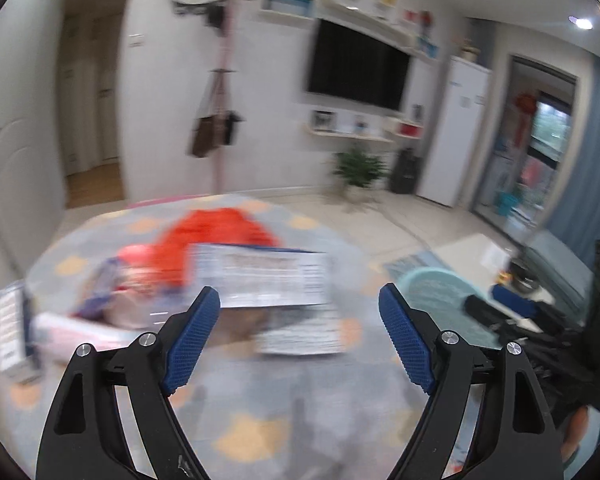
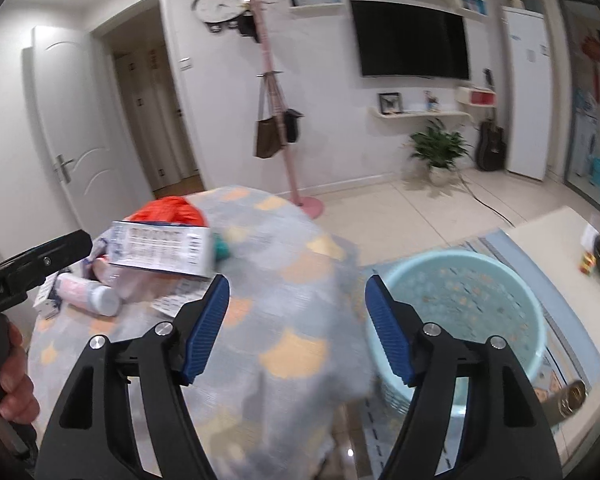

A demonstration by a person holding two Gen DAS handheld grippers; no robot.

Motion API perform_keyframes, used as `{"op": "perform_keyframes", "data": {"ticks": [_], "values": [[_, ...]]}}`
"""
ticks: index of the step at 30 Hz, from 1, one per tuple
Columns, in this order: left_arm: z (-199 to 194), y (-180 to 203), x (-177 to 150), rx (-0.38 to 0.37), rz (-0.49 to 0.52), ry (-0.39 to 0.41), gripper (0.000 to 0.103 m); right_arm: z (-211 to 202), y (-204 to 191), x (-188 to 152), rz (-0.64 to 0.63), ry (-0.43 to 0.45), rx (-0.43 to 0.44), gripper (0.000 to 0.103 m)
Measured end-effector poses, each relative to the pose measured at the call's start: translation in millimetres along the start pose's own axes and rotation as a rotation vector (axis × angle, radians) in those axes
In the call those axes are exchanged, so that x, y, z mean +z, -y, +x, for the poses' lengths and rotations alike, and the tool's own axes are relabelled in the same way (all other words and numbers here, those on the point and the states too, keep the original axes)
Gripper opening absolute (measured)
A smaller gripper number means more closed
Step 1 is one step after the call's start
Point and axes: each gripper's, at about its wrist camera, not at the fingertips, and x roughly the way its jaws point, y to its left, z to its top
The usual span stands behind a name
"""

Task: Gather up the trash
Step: 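Grasp the white milk carton with the left tool while the right tool grasps another carton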

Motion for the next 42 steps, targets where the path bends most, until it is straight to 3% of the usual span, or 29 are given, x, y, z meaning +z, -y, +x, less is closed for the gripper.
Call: {"op": "perform_keyframes", "data": {"ticks": [3, 9, 14, 19, 24, 27, 32, 42], "values": [[-9, -42, 3, 0.138, -0.033, -0.015, 0.081, 8, -24, 7, -0.030, 0.001, 0.044, 0.069], [-23, -137, 4, 0.319, -0.179, -0.033, 0.082, 34, -78, 22, -0.150, -0.008, 0.106, 0.078], [-22, -219, -2, 0.449, -0.310, -0.091, 0.082, 72, -105, 42, -0.188, -0.057, 0.183, 0.078], [-10, -265, -13, 0.480, -0.388, -0.144, 0.082, 119, -111, 65, -0.152, -0.130, 0.221, 0.078], [8, -284, -18, 0.489, -0.415, -0.178, 0.082, 153, -111, 68, -0.147, -0.206, 0.224, 0.077], [11, -285, -29, 0.482, -0.416, -0.194, 0.082, 161, -111, 62, -0.155, -0.255, 0.240, 0.070], [18, -288, -38, 0.471, -0.423, -0.218, 0.081, 137, -116, 39, -0.220, -0.268, 0.248, 0.067], [24, -286, -46, 0.463, -0.433, -0.234, 0.073, 80, -143, -11, -0.316, -0.343, 0.422, 0.067]]}}
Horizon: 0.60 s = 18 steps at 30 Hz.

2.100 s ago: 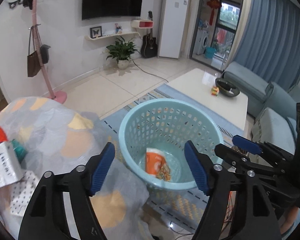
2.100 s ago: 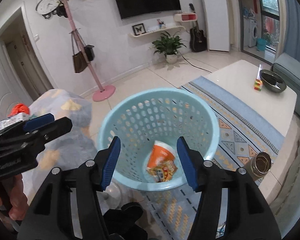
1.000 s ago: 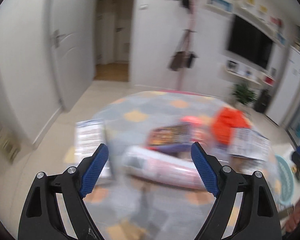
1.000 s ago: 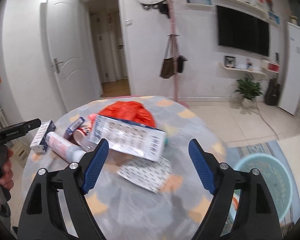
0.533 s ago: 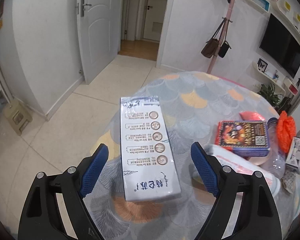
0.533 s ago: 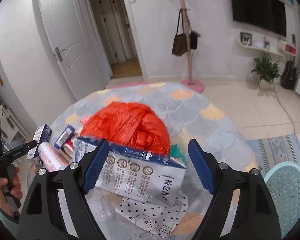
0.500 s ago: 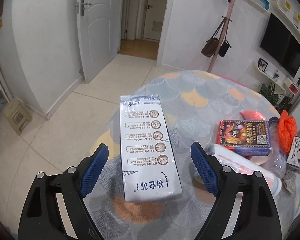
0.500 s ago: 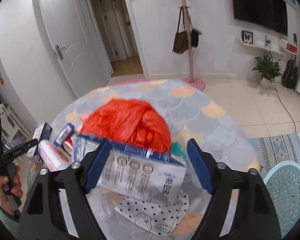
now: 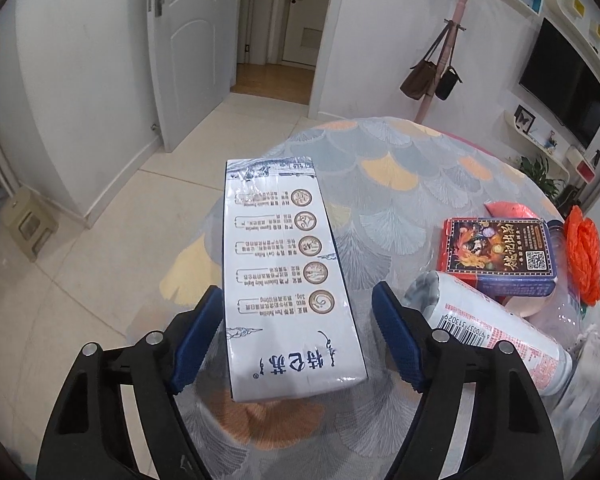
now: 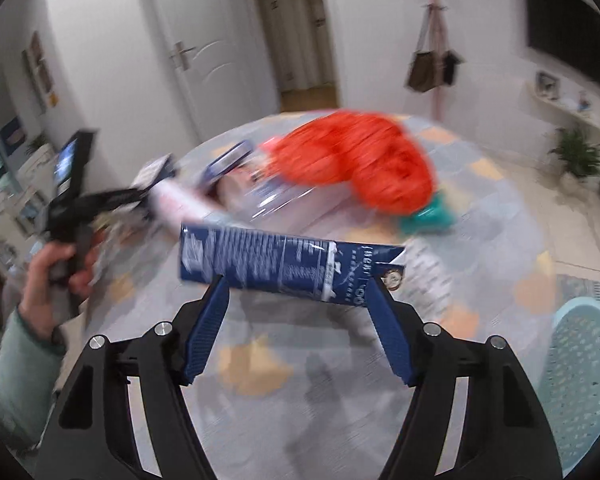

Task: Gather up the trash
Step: 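Grasp the white milk carton with the left tool while the right tool grasps another carton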

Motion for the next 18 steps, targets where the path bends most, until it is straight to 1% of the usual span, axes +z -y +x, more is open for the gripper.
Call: {"op": "perform_keyframes", "data": {"ticks": [1, 4, 7, 10, 12, 14, 17, 18], "values": [[0, 0, 0, -0.001, 0.001, -0.001, 0.073, 0, -6, -4, -0.015, -0.014, 0.015, 0.067], [-2, -3, -2, -0.004, -0.001, -0.003, 0.073, 0, -14, -10, -0.029, -0.034, 0.014, 0.067], [-2, -5, -5, -0.010, -0.005, -0.007, 0.073, -2, -9, -15, 0.058, -0.047, 0.057, 0.067], [-2, -5, -7, -0.011, -0.002, -0.006, 0.073, 3, -3, -22, 0.181, -0.068, 0.059, 0.071], [-2, -6, -8, -0.014, -0.002, -0.007, 0.072, 7, -3, -21, 0.241, -0.071, 0.030, 0.073], [-1, -6, -8, -0.020, 0.001, -0.009, 0.072, 11, -4, -19, 0.284, -0.077, 0.012, 0.079], [-1, -7, -8, -0.031, 0.004, -0.009, 0.072, 31, 1, -6, 0.372, -0.111, -0.026, 0.083], [-2, -7, -9, -0.035, 0.005, -0.010, 0.072, 40, 2, -1, 0.397, -0.136, -0.061, 0.083]]}}
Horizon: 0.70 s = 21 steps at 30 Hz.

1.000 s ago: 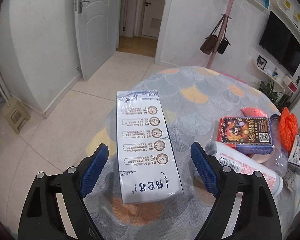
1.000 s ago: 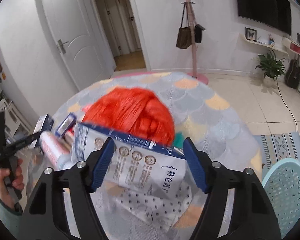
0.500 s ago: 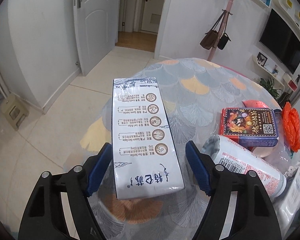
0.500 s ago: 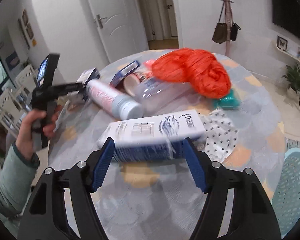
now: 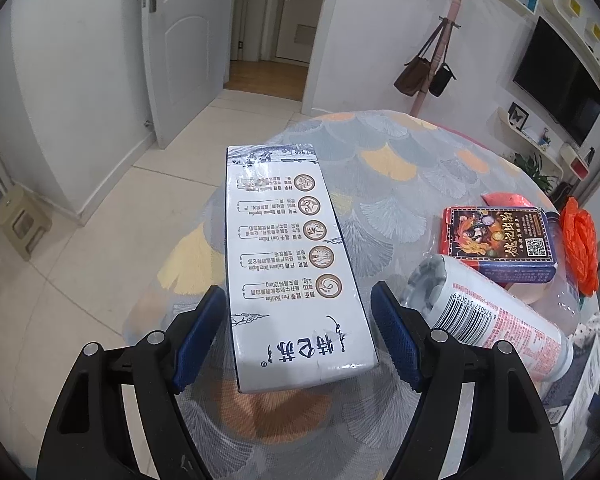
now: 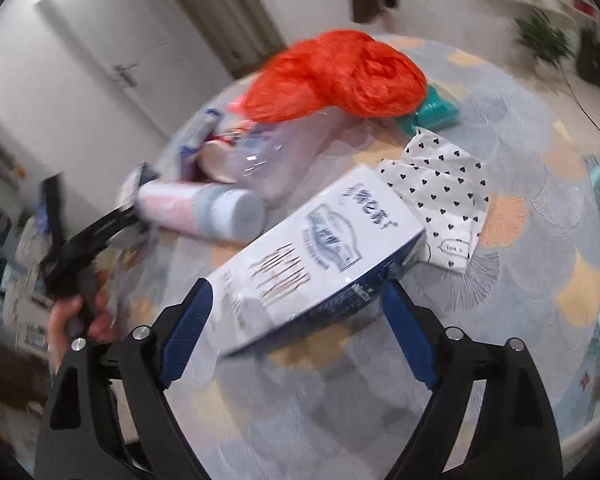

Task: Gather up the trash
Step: 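Grasp the white milk carton with the left tool while the right tool grasps another carton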

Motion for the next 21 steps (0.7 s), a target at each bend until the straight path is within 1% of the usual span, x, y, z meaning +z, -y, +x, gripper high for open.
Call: {"op": "perform_keyframes", "data": {"ticks": [2, 5, 9, 10, 13, 15, 16, 17, 19, 21], "values": [[-1, -1, -1, -0.008, 0.002, 0.000, 0.072, 13, -1, 10, 0.053, -0.018, -0.023, 0.083], [0, -1, -3, -0.018, -0.003, -0.004, 0.072, 30, -7, 20, 0.096, -0.035, -0.013, 0.084], [1, 0, -1, -0.030, -0.001, -0.004, 0.072, 42, -26, 28, 0.061, -0.030, -0.118, 0.085], [1, 1, -1, -0.035, 0.001, -0.003, 0.072, 44, -32, 26, 0.039, -0.032, -0.146, 0.085], [1, -1, 1, -0.053, 0.004, -0.004, 0.072, 42, -45, 17, -0.046, -0.028, -0.174, 0.084], [3, -3, 2, -0.070, 0.005, -0.011, 0.072, 37, -55, 9, -0.134, -0.019, -0.196, 0.082], [3, -4, 2, -0.077, 0.009, -0.013, 0.072, 33, -61, 2, -0.200, -0.008, -0.218, 0.081], [3, -4, 2, -0.083, 0.014, -0.015, 0.072, 30, -64, -2, -0.233, -0.002, -0.228, 0.080], [4, -7, 4, -0.087, 0.019, -0.024, 0.073, 24, -66, -12, -0.303, -0.010, -0.200, 0.076], [6, -7, 7, -0.086, 0.020, -0.033, 0.072, 19, -64, -19, -0.347, -0.018, -0.172, 0.076]]}}
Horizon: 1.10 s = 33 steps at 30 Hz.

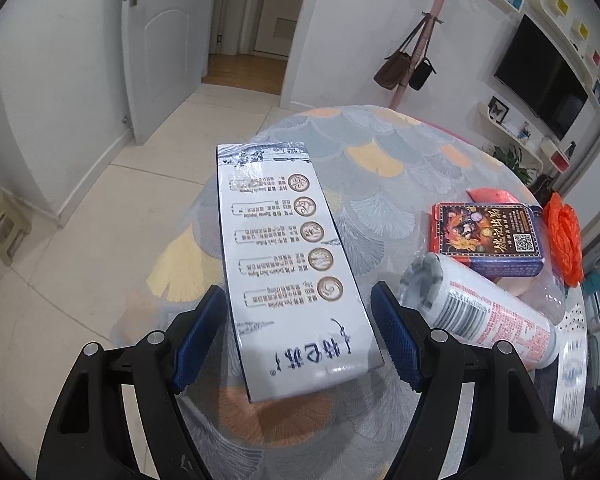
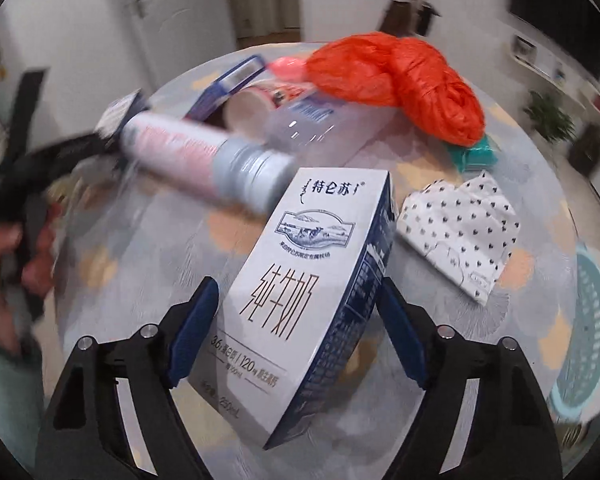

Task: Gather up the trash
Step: 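Grasp the white milk carton with the left tool while the right tool grasps another carton, then carry both milk cartons over the blue basket and open both tools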

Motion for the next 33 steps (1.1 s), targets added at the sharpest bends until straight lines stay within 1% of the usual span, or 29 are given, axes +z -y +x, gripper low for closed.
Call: {"op": "perform_keyframes", "data": {"ticks": [1, 2, 3, 5, 8, 9, 10, 11, 13, 15, 17, 18, 20, 21, 23, 25, 29, 30, 31, 32, 33], "values": [[1, 0, 2, 0.003, -0.004, -0.007, 0.073, -3, 1, -4, -0.022, 0.005, 0.003, 0.076], [3, 1, 4, 0.003, -0.008, -0.013, 0.073, -7, 2, -9, -0.049, 0.012, -0.017, 0.076], [4, 2, 6, 0.002, -0.011, -0.016, 0.073, -10, 4, -12, -0.058, 0.015, -0.032, 0.076], [7, 5, 10, 0.011, -0.018, -0.027, 0.073, -15, 11, -17, -0.057, 0.009, -0.033, 0.076], [11, 10, 12, 0.039, -0.014, -0.032, 0.071, -19, 31, -25, 0.021, -0.005, -0.014, 0.077], [11, 10, 13, 0.054, -0.013, -0.032, 0.063, -19, 37, -28, 0.057, -0.013, 0.010, 0.077], [12, 11, 12, 0.074, -0.011, -0.029, 0.059, -24, 40, -34, 0.081, -0.015, 0.031, 0.077], [11, 10, 12, 0.072, -0.013, -0.025, 0.059, -26, 43, -36, 0.114, -0.012, 0.053, 0.077], [7, 8, 9, 0.053, -0.022, -0.014, 0.055, -27, 48, -37, 0.169, -0.014, 0.072, 0.080], [1, 7, 6, 0.055, -0.015, 0.005, 0.052, -24, 53, -37, 0.230, -0.034, 0.070, 0.083], [-10, 9, 3, 0.059, -0.001, 0.036, 0.052, -21, 55, -35, 0.264, -0.040, 0.070, 0.083], [-15, 9, 1, 0.060, 0.009, 0.049, 0.052, -20, 55, -35, 0.275, -0.043, 0.051, 0.083], [-22, 10, -1, 0.070, 0.023, 0.061, 0.052, -22, 54, -37, 0.290, -0.051, -0.014, 0.083], [-26, 10, -1, 0.071, 0.026, 0.070, 0.052, -24, 57, -38, 0.303, -0.046, -0.026, 0.083], [-36, 10, -4, 0.058, 0.027, 0.091, 0.052, -33, 60, -42, 0.341, -0.025, -0.023, 0.083], [-45, 12, -6, 0.049, 0.030, 0.111, 0.052, -39, 62, -45, 0.356, -0.009, -0.043, 0.083], [-62, 22, -8, 0.024, 0.040, 0.145, 0.052, -35, 54, -47, 0.342, -0.014, -0.070, 0.082], [-66, 25, -9, 0.014, 0.046, 0.150, 0.052, -31, 48, -46, 0.330, -0.015, -0.090, 0.080], [-70, 31, -9, 0.005, 0.056, 0.158, 0.052, -29, 42, -45, 0.302, -0.015, -0.137, 0.073], [-73, 36, -10, 0.000, 0.068, 0.164, 0.052, -29, 39, -45, 0.283, -0.013, -0.167, 0.068], [-78, 42, -11, -0.010, 0.082, 0.172, 0.052, -27, 35, -45, 0.264, -0.014, -0.185, 0.061]]}}
